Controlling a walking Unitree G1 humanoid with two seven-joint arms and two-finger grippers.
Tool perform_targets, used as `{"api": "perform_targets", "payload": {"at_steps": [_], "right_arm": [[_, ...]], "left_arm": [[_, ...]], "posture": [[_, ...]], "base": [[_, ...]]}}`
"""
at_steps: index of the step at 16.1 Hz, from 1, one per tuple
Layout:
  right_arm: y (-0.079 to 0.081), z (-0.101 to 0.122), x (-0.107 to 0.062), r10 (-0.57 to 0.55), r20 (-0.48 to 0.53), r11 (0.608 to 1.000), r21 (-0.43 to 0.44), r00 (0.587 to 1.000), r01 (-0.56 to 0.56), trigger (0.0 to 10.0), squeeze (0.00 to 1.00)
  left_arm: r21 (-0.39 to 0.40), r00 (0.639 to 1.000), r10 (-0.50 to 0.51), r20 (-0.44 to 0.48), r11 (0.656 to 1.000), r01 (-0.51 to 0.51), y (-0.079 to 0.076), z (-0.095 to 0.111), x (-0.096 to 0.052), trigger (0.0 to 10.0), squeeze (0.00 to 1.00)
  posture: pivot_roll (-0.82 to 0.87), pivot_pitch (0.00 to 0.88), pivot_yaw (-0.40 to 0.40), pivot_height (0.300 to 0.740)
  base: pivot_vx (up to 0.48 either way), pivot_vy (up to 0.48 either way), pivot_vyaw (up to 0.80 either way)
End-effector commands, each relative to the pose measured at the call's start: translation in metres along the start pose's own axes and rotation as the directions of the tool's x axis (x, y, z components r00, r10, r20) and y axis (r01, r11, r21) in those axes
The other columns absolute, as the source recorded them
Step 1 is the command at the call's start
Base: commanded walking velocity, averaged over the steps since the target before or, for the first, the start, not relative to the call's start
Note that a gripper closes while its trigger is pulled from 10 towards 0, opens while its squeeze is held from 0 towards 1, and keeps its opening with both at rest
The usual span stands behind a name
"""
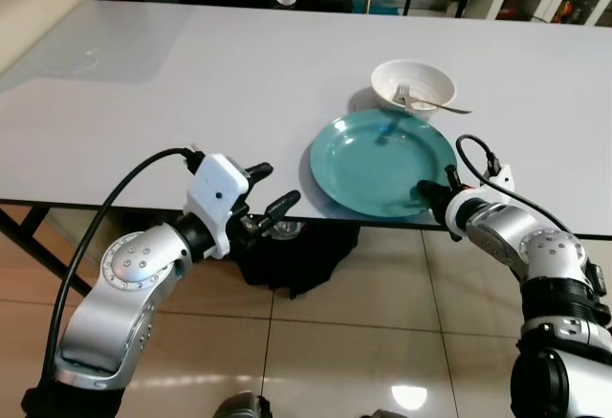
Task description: Setting the table
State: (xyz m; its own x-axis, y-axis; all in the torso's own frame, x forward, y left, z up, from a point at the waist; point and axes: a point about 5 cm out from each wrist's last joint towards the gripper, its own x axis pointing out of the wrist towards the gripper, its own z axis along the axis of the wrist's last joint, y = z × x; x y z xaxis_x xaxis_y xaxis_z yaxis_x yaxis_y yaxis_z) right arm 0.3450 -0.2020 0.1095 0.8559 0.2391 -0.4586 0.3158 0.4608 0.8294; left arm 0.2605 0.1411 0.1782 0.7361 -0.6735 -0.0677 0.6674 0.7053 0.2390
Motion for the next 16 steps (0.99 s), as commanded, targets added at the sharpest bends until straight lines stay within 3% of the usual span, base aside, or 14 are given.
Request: {"api": "perform_targets", "payload": {"at_steps": [1, 6, 7, 8, 10, 12, 13, 16], "right_arm": [[-0.005, 0.001, 0.004, -0.038, 0.015, 0.999, -0.007, 0.999, 0.038, 10.0, 0.0], [-0.007, -0.002, 0.012, -0.03, 0.016, 0.999, 0.038, 0.999, 0.03, 10.0, 0.0], [-0.006, -0.001, 0.013, -0.022, 0.013, 0.998, 0.054, 1.0, 0.022, 10.0, 0.16], [-0.006, -0.002, 0.014, -0.014, -0.002, 0.998, 0.055, 1.0, 0.014, 10.0, 0.44], [-0.006, -0.004, 0.016, -0.011, -0.013, 0.999, 0.052, 1.0, 0.012, 10.0, 0.7], [-0.007, -0.005, 0.017, -0.013, -0.015, 0.999, 0.051, 1.0, 0.014, 10.0, 0.83], [-0.008, -0.004, 0.016, -0.014, -0.007, 0.999, 0.047, 1.0, 0.014, 10.0, 0.97], [-0.021, 0.012, 0.01, -0.089, 0.059, 0.996, 0.019, 0.994, 0.088, 10.0, 1.0]], "left_arm": [[0.012, 1.0, -0.011, 0.001, 1.0, 0.011, -0.002, 0.0, 0.002, 10.0, 0.0], [0.022, 1.0, -0.029, -0.004, 0.999, 0.029, -0.006, 0.0, 0.001, 10.0, 0.0], [0.024, 1.0, -0.031, -0.005, 0.999, 0.031, -0.006, 0.0, 0.002, 10.0, 0.0], [0.026, 0.999, -0.032, -0.005, 0.999, 0.032, -0.006, 0.001, 0.002, 10.0, 0.0], [0.027, 1.0, -0.031, -0.004, 0.999, 0.031, -0.005, 0.001, 0.003, 10.0, 0.0], [0.027, 1.0, -0.027, -0.003, 0.999, 0.027, -0.005, 0.001, 0.003, 10.0, 0.0], [0.026, 1.0, -0.022, -0.003, 0.999, 0.023, -0.004, 0.001, 0.003, 10.0, 0.0], [0.034, 1.0, -0.009, -0.008, 0.999, 0.009, 0.001, 0.0, -0.001, 10.0, 0.0]], "posture": [[0.03, 0.083, -0.004, 0.74], [0.03, 0.069, -0.003, 0.74], [0.03, 0.069, -0.003, 0.74], [0.03, 0.069, -0.003, 0.74], [0.03, 0.067, -0.005, 0.74], [0.04, 0.067, -0.009, 0.74], [0.04, 0.068, -0.009, 0.74], [0.04, 0.068, -0.011, 0.74]], "base": [[0.0, 0.0, 0.0], [0.0, 0.0, 0.0], [0.0, 0.0, 0.0], [0.0, 0.0, 0.0], [0.0, 0.0, 0.0], [0.0, 0.0, 0.0], [0.0, 0.0, 0.0], [0.0, 0.0, 0.0]]}}
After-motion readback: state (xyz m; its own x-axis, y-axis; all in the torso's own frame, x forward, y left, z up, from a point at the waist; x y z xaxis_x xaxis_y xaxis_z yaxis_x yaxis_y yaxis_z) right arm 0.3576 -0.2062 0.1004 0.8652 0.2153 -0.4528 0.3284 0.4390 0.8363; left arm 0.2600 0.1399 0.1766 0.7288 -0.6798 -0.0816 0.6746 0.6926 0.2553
